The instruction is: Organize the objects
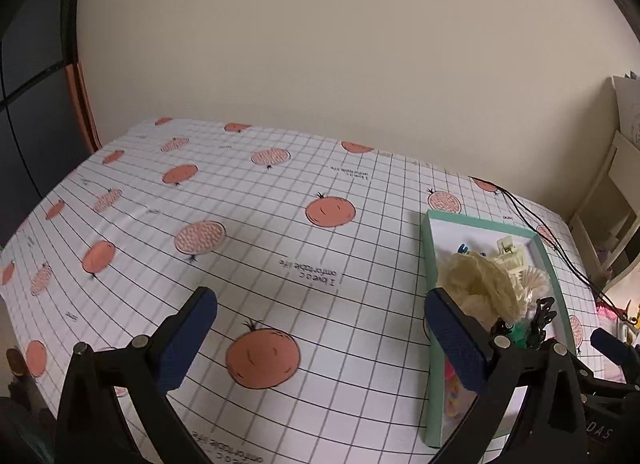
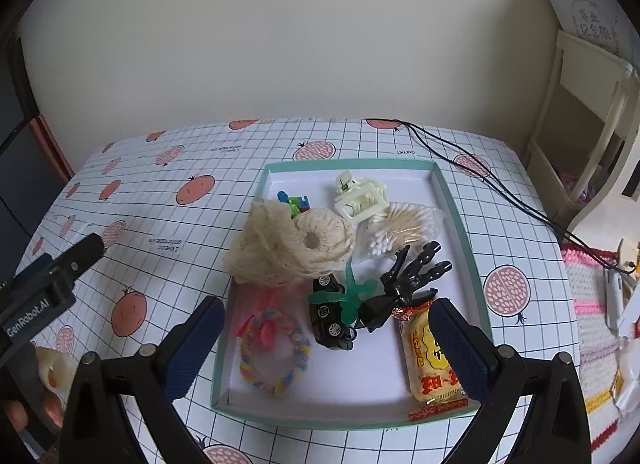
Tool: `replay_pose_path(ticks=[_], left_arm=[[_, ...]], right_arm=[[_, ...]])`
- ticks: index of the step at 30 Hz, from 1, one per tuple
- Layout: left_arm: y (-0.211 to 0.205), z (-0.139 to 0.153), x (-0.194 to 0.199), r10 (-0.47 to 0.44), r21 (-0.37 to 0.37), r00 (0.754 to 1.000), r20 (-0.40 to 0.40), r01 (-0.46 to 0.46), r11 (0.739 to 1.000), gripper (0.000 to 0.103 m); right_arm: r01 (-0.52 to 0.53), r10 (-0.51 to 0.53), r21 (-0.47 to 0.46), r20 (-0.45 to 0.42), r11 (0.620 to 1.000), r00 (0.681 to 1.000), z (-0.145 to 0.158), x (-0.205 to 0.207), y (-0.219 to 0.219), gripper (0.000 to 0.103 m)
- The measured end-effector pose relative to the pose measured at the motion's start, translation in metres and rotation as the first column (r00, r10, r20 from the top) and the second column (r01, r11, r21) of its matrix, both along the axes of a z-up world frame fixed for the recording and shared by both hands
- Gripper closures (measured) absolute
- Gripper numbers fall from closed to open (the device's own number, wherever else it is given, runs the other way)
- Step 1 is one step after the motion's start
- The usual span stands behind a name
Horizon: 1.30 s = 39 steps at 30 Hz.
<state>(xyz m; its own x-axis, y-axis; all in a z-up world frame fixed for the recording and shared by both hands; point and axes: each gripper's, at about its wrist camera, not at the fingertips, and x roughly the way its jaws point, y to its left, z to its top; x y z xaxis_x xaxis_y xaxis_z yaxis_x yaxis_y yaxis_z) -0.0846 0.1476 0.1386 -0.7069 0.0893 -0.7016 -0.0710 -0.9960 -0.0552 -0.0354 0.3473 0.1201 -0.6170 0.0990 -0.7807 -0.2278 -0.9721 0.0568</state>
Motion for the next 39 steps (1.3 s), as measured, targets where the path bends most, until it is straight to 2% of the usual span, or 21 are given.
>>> replay_pose_path(ticks=[12,21,28,39], left_arm=[[-0.031,0.027,0.032,-0.004,-0.001,0.999,-0.053,0.003,1.0,0.0],[-0.05,0.027,0.058,-0.014,0.008,0.998,-0.061,0.015,1.0,0.0],[-0.058,0.015,0.076,-0.031,0.017,0.998,-0.053,0.032,0.999,0.0],[-0.07,-0.026,0.09,-0.031,0.004,0.999,0.019,0.031,1.0,0.0]], right_arm=[[0.018,-0.018,-0.003,-0.04,1.0,0.999,0.016,0.028,-0.019,0.0],[0.015,-0.014,0.012,-0.074,1.0,0.997,0.027,0.051,-0.042,0.0],[0.008,-0.006,0.024,-0.084,1.0,0.996,0.023,0.068,-0.059,0.0],[0.001,0.003,0.069,-0.05,0.998,0.999,-0.002,0.082,-0.075,0.0]])
